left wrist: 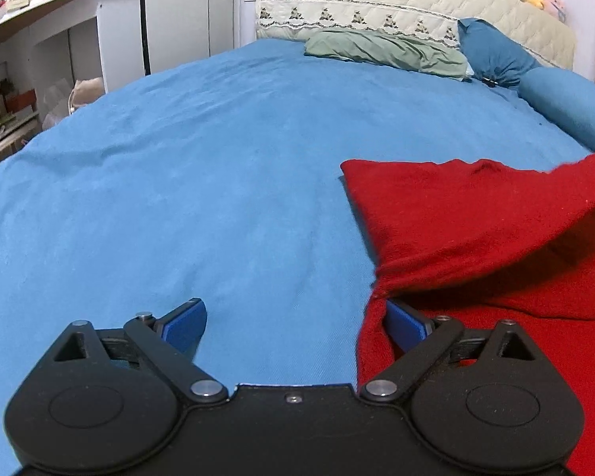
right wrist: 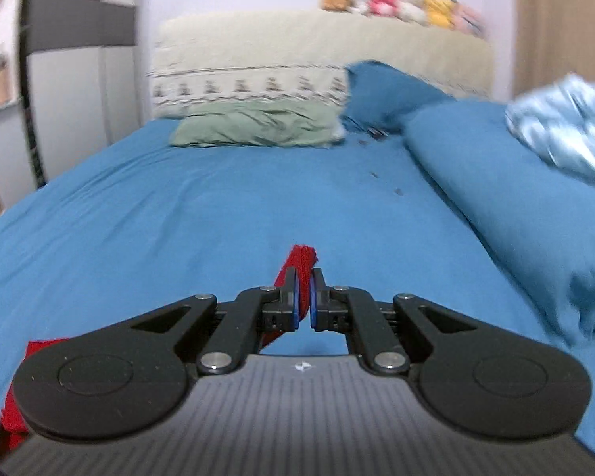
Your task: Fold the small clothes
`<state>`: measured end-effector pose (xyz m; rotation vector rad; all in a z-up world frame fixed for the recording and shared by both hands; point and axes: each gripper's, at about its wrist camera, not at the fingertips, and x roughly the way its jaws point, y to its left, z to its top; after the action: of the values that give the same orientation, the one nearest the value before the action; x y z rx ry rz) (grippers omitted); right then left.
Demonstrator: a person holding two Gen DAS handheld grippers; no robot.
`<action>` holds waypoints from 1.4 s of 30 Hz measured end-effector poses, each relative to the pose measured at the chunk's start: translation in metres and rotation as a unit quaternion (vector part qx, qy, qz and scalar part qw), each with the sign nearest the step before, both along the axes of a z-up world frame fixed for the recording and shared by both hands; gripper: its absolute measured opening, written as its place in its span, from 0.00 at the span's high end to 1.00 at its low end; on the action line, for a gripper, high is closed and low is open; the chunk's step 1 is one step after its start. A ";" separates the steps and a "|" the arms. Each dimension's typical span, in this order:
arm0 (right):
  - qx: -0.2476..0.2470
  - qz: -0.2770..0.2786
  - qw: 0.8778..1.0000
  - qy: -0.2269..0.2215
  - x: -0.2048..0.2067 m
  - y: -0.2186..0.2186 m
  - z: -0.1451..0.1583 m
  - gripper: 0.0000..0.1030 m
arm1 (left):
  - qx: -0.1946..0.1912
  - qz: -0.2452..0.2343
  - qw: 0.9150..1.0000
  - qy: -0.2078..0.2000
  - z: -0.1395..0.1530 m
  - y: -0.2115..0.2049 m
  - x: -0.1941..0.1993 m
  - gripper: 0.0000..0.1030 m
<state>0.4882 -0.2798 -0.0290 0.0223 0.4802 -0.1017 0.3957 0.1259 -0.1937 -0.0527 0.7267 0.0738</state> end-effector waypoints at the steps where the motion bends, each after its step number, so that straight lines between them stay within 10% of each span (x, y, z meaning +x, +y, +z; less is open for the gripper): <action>1: 0.012 -0.005 1.000 0.006 -0.001 -0.010 -0.004 0.81 | 0.002 0.000 1.000 0.001 0.000 -0.001 -0.001 0.05; 13: 0.054 -0.037 0.992 0.107 -0.035 -0.054 -0.108 0.77 | 0.032 -0.002 0.999 0.014 0.009 -0.011 -0.013 0.07; 17: 0.038 -0.045 0.992 0.116 -0.065 -0.059 -0.126 0.10 | 0.037 -0.063 0.997 -0.025 0.031 -0.031 -0.027 0.07; 18: 0.027 -0.040 0.993 0.105 -0.069 -0.058 -0.126 0.06 | 0.035 -0.082 0.995 -0.033 0.035 -0.037 -0.031 0.06; 31: 0.059 0.063 0.988 0.128 -0.032 -0.035 -0.159 0.02 | -0.069 -0.175 0.982 -0.037 0.043 -0.062 0.077 0.05; 35: 0.033 0.083 0.989 0.115 -0.042 -0.031 -0.160 0.01 | -0.112 -0.181 0.977 0.017 0.023 -0.050 0.114 0.05; 42: 0.036 0.097 0.989 0.104 -0.045 -0.036 -0.155 0.01 | -0.033 -0.183 0.982 0.029 0.016 -0.066 0.116 0.03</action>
<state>0.4433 -0.3153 -0.1835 0.0349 0.6918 0.1053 0.5115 0.0603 -0.1774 0.0213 0.7874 -0.3013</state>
